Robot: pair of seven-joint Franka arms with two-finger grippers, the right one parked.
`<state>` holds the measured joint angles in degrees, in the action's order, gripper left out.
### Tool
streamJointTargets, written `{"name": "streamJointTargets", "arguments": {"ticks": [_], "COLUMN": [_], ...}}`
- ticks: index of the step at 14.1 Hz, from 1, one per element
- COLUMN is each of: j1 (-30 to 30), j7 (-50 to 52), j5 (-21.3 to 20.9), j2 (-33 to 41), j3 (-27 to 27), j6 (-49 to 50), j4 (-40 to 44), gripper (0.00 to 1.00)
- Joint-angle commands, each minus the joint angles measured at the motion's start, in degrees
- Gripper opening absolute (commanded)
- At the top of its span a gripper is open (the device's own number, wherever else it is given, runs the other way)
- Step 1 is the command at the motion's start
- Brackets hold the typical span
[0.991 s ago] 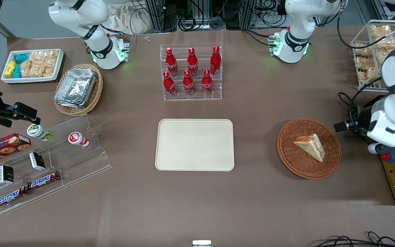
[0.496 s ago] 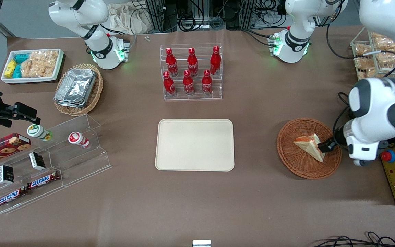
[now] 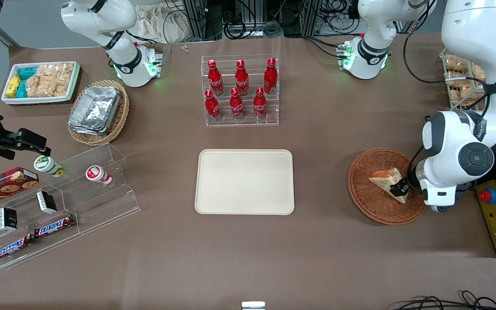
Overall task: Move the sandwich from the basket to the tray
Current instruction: 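Lower the open left gripper over the wrapped sandwich in the basket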
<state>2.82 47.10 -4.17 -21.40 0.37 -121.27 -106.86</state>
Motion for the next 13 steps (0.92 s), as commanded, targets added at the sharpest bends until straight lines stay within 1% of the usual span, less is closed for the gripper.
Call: {"name": "streamJointTargets", "arguments": {"ticks": [1, 8, 11, 13], "j1": [0.3, 0.4, 0.3, 0.3], "j7": [1.7, 1.7, 1.7, 1.7], "j5": [-1.0, -1.1, -1.1, -1.0], "j2": [0.2, -1.0, -1.1, -1.2], "j3": [0.1, 0.0, 0.0, 0.0], "j6": [-4.1, -4.3, -4.5, -6.6], "j4": [-2.7, -2.8, -4.6, -5.8], "gripper": [1.0, 1.0, 1.0, 1.0]}}
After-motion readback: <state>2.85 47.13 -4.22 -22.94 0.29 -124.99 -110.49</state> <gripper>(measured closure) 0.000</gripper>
